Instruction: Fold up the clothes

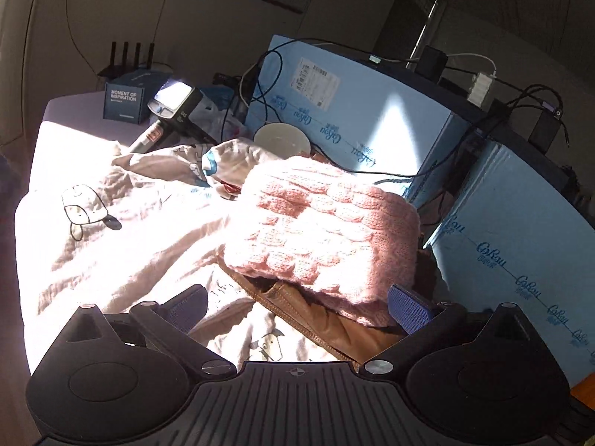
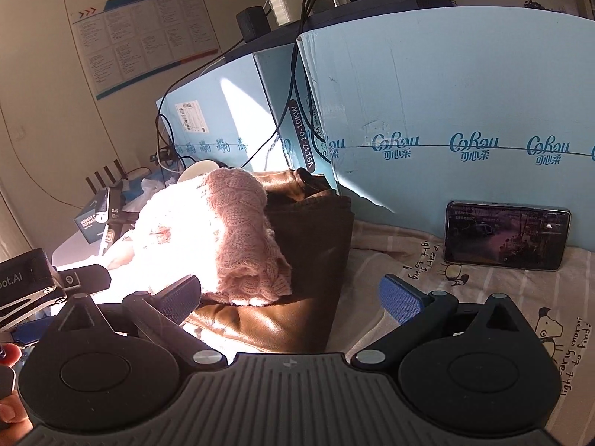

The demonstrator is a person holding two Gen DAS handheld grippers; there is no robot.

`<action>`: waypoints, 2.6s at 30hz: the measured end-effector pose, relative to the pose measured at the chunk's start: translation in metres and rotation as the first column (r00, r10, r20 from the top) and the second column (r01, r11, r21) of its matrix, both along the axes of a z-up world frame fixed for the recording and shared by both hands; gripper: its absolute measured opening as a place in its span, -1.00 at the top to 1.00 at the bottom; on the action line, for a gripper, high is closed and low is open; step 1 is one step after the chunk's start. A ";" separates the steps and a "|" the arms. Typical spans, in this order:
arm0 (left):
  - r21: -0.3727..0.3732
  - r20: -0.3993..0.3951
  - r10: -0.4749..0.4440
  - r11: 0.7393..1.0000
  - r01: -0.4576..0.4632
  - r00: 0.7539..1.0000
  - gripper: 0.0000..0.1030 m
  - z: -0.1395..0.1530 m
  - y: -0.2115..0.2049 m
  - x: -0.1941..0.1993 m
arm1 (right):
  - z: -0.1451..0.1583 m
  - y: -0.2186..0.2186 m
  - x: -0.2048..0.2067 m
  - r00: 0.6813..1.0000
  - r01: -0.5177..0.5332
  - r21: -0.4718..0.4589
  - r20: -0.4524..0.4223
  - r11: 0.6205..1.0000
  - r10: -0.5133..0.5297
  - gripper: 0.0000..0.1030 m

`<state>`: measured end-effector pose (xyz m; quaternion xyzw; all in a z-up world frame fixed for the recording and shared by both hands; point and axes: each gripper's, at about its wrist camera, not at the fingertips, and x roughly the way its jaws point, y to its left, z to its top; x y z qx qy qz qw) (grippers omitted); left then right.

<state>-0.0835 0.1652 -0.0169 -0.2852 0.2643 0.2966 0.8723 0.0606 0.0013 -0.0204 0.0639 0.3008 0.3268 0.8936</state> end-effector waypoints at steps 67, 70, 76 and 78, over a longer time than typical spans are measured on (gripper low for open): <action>0.404 0.016 0.262 0.881 -0.246 0.965 -1.00 -0.074 -0.037 0.047 | -0.047 0.024 0.027 1.000 0.000 -0.146 0.010 0.989 0.001 -1.00; 0.404 0.016 0.257 0.882 -0.242 0.966 -1.00 -0.074 -0.037 0.047 | -0.047 0.025 0.026 1.000 0.002 -0.149 0.015 0.989 0.000 -1.00; 0.408 0.018 0.257 0.881 -0.242 0.966 -1.00 -0.074 -0.038 0.048 | -0.047 0.027 0.025 1.000 -0.006 -0.158 0.020 0.987 0.009 -1.00; 0.409 0.018 0.257 0.880 -0.242 0.966 -1.00 -0.074 -0.038 0.048 | -0.047 0.028 0.024 1.000 -0.005 -0.161 0.024 0.987 0.009 -1.00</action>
